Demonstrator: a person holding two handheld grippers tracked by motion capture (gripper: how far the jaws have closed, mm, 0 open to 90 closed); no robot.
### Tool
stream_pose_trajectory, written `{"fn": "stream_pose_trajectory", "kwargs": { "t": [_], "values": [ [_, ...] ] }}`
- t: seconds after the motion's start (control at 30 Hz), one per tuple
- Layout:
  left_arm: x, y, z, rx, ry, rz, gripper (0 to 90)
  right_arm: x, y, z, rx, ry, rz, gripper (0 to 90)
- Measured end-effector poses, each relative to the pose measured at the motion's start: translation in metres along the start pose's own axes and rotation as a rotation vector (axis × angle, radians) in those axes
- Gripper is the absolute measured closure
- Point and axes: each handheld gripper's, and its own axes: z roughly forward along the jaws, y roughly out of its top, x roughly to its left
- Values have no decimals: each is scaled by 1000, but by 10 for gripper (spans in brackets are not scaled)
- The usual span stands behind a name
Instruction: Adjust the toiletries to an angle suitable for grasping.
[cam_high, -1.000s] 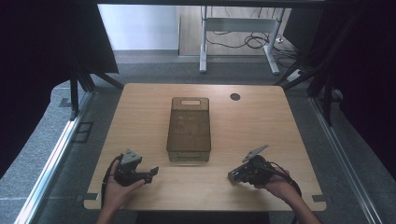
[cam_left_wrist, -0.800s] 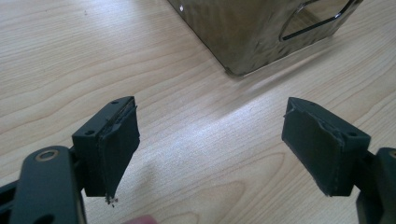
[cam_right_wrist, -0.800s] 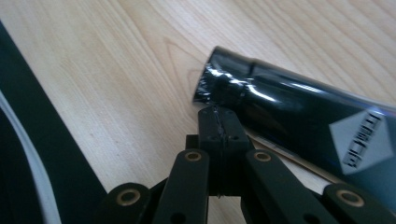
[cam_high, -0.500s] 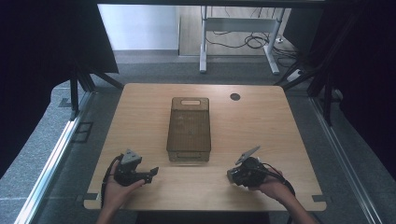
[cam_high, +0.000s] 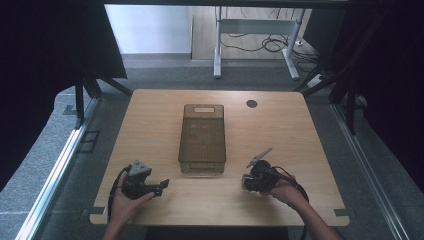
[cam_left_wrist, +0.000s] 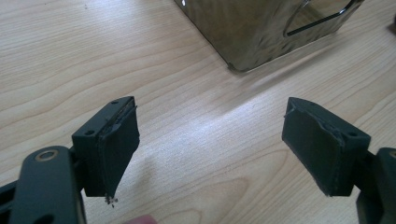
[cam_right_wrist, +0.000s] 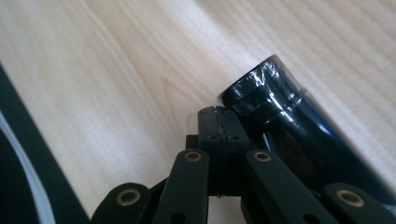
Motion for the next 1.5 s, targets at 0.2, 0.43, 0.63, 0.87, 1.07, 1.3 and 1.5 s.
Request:
{"fn": "stream_pose_trajectory", "kwargs": {
  "t": [0.2, 0.43, 0.63, 0.87, 1.07, 1.3, 1.5],
  "values": [
    [0, 0, 0, 1, -1, -3, 189, -9, 9, 0, -11, -19, 12, 898],
    [0, 0, 0, 3, -2, -3, 189, -20, 15, 0, -19, -45, 46, 898],
    [0, 0, 0, 4, -2, -3, 189, -26, 19, -2, -32, -57, 61, 898],
    [0, 0, 0, 6, -3, -3, 189, -27, 19, -3, -42, -62, 65, 897],
    [1, 0, 1, 8, -2, -3, 189, -25, 17, -5, -51, -60, 69, 895],
    [0, 0, 1, 10, -4, 5, 189, -25, 13, -18, -91, -59, 69, 845],
    [0, -1, 2, 18, -8, 10, 189, -26, 8, -26, -111, -35, 76, 748]
  ]
}}
